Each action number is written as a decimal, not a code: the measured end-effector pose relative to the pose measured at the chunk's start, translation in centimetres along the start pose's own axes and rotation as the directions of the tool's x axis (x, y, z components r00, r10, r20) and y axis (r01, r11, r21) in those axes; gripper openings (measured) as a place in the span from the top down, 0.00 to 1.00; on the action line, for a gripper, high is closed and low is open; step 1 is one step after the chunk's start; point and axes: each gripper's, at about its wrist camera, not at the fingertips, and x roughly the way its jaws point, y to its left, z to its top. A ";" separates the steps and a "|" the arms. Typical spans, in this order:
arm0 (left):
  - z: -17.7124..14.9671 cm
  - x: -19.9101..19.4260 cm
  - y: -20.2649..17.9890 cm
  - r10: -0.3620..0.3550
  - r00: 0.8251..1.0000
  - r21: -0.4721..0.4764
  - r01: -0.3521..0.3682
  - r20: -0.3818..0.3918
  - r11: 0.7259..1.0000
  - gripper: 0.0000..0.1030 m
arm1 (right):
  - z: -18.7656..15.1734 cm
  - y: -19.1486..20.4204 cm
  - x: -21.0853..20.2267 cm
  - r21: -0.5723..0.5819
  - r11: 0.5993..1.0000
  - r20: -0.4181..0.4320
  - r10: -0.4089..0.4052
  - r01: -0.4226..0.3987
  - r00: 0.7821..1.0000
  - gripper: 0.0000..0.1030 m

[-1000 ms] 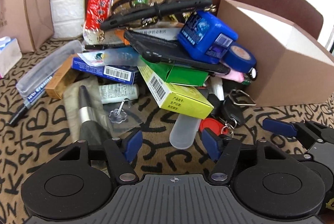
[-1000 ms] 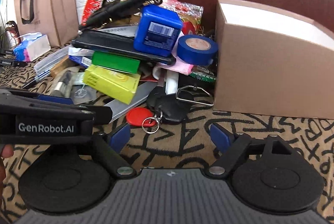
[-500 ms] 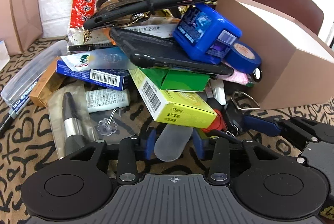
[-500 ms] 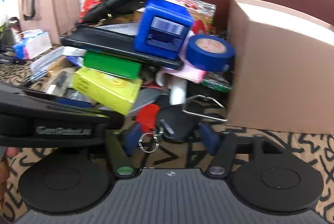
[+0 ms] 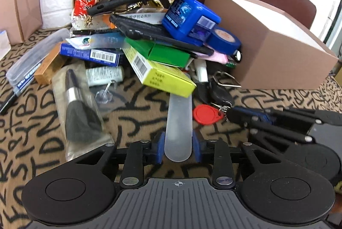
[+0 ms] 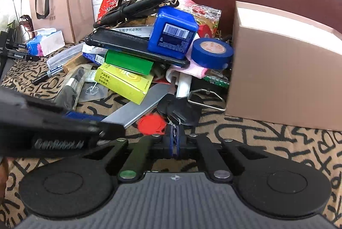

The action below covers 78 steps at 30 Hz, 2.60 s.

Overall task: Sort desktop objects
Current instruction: 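Grasp the clear toothbrush case with the left tool while the right tool reaches the car key, then lift the clear case with the left tool while the right tool grasps the black car key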

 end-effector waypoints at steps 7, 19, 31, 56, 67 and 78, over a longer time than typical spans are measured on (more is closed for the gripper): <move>-1.9 -2.5 -0.5 0.005 1.000 0.007 -0.005 -0.020 1.000 0.77 | -0.6 -0.2 -2.9 -0.004 1.000 0.018 0.012 -0.012 1.000 0.99; -5.1 -6.6 -0.5 -0.009 0.998 -0.015 0.008 -0.059 1.000 0.75 | -5.5 -0.5 -9.5 0.018 1.000 -0.048 0.002 -0.001 0.999 0.99; -3.0 -5.0 -1.9 0.040 0.999 -0.023 -0.041 -0.019 0.999 0.33 | -4.9 -0.2 -8.8 0.038 0.998 -0.018 -0.052 0.052 0.998 0.60; -1.7 -2.6 -2.8 0.072 0.997 0.062 -0.071 -0.020 0.996 0.61 | -4.1 0.4 -4.1 0.034 0.997 -0.068 -0.071 0.074 0.995 0.44; -1.9 -3.5 -3.8 0.037 0.998 0.063 -0.033 -0.052 0.997 0.75 | -4.0 0.8 -5.1 0.053 0.999 -0.086 -0.007 0.012 0.996 0.70; -0.9 -7.1 -6.5 -0.026 1.000 0.068 0.027 -0.007 0.997 0.75 | -3.6 -0.3 -9.2 0.129 0.990 -0.014 0.056 -0.054 0.998 0.70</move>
